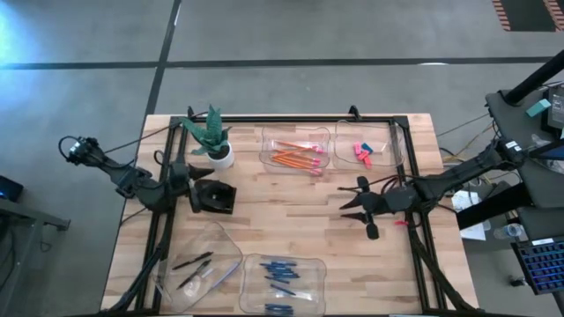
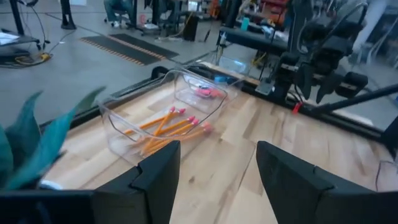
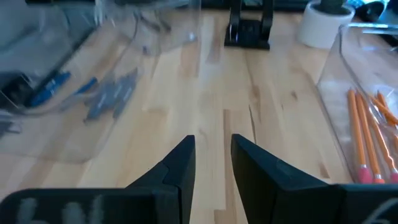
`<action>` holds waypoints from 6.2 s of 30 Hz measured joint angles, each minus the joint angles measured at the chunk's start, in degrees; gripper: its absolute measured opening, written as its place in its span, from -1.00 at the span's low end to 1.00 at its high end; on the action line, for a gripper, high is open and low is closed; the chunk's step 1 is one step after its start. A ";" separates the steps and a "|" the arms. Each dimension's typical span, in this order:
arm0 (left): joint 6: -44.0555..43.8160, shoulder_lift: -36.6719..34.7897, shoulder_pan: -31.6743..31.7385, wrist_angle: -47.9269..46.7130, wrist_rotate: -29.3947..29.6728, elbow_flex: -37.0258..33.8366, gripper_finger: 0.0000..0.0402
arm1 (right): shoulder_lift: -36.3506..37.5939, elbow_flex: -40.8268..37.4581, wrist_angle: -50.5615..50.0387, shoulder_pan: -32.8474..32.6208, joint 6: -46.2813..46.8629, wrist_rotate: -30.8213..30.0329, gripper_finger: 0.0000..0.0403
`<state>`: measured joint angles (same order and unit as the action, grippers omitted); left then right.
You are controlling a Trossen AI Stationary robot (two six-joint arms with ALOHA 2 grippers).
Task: Sort crayons/erasers/pens/pencils in bins
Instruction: Return to Home Position
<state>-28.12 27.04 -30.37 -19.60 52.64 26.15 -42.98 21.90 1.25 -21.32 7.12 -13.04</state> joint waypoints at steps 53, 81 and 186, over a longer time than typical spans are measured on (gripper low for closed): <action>0.14 -10.81 -0.07 25.15 0.18 -25.79 -0.01 | 16.19 -21.23 15.75 0.37 2.45 -10.07 -0.53; 0.07 -9.52 -0.02 25.15 0.14 -25.90 -0.01 | 16.21 -21.28 15.40 0.37 4.69 -15.52 -0.53; 0.05 -9.54 -0.04 25.14 0.05 -25.90 -0.01 | 16.20 -21.31 15.48 0.36 4.84 -15.52 -0.53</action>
<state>-28.08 17.50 -30.41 5.54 52.69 0.25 -26.77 0.59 16.73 -20.96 11.96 -28.56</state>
